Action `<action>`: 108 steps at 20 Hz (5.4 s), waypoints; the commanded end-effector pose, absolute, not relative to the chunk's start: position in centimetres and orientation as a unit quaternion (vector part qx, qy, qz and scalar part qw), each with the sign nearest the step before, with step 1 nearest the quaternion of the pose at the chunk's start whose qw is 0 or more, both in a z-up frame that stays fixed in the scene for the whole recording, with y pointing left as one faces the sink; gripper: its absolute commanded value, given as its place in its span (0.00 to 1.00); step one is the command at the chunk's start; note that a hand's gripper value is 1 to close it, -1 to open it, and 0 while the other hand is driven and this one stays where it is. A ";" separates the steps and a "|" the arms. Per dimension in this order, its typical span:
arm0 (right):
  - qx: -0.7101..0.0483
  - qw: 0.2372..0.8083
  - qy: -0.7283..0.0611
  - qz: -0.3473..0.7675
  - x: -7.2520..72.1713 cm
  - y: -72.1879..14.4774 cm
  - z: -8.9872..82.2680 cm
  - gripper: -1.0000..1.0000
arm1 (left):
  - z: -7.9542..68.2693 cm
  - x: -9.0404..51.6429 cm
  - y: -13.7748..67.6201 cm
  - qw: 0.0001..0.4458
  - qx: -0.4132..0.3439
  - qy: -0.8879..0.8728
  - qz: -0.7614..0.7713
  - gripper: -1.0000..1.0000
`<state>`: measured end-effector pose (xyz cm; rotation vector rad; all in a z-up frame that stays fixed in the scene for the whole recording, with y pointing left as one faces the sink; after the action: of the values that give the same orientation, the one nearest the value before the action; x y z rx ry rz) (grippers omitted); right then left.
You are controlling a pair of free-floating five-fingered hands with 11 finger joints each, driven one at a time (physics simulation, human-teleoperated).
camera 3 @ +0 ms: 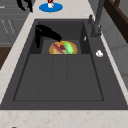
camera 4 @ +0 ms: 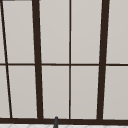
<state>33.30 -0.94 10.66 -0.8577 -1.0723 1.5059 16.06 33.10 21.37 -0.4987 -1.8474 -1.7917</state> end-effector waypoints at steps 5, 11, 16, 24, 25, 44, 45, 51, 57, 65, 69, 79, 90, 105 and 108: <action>-0.350 0.525 -0.432 0.645 37.2 2.9 8.1 0.00 | 21.4 16.1 33.1 0.257 -0.184 -0.681 -0.661 0.50; -0.348 0.532 -0.417 0.649 39.8 6.7 5.9 0.00 | 21.4 16.1 33.1 0.257 -0.184 -0.681 -0.661 0.50; -0.342 0.537 -0.408 0.654 42.4 9.7 2.5 0.00 | 21.4 16.1 33.1 0.257 -0.184 -0.681 -0.661 0.50; -0.318 0.517 -0.436 0.665 46.5 10.7 -3.2 0.00 | 21.4 16.1 33.1 0.257 -0.184 -0.681 -0.661 0.50; -0.316 0.513 -0.441 0.665 47.0 10.8 -4.0 0.00 | 21.4 16.1 33.1 0.257 -0.184 -0.681 -0.661 0.50; -0.219 0.583 -0.333 0.708 55.1 13.8 -9.4 1.00 | 21.4 16.1 33.1 0.257 -0.184 -0.681 -0.661 0.50; -0.224 0.592 -0.332 0.700 55.4 13.9 -9.2 1.00 | 21.4 16.1 33.1 0.257 -0.184 -0.681 -0.661 0.50; -0.206 0.635 -0.304 0.679 58.0 14.3 -7.8 1.00 | 21.4 16.1 33.1 0.257 -0.184 -0.681 -0.661 0.50; -0.190 0.651 -0.288 0.676 58.6 14.1 -6.6 1.00 | 21.4 16.1 33.1 0.257 -0.184 -0.681 -0.661 0.50; -0.127 0.671 -0.249 0.686 61.5 13.8 -4.4 1.00 | 21.4 16.1 33.1 0.257 -0.184 -0.681 -0.661 0.50; -0.108 0.674 -0.231 0.693 61.7 13.8 -5.1 1.00 | 21.4 16.1 33.1 0.257 -0.184 -0.681 -0.661 0.50; -0.153 0.673 -0.271 0.671 59.2 13.7 -5.1 1.00 | 21.4 16.1 33.1 0.257 -0.184 -0.681 -0.661 0.50; -0.173 0.654 -0.282 0.680 58.3 13.7 -3.6 0.00 | 21.4 16.1 33.1 0.257 -0.184 -0.681 -0.661 0.50; -0.268 0.615 -0.368 0.644 52.4 14.2 -7.3 0.00 | 21.4 16.1 33.1 0.257 -0.184 -0.681 -0.661 0.50; -0.258 0.634 -0.347 0.641 53.7 15.0 -8.1 0.00 | 21.4 16.1 33.1 0.257 -0.184 -0.681 -0.661 0.50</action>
<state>52.54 14.36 -7.23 -0.5676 -0.7888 1.5029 16.06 33.10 21.37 -0.4986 -1.8474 -1.7917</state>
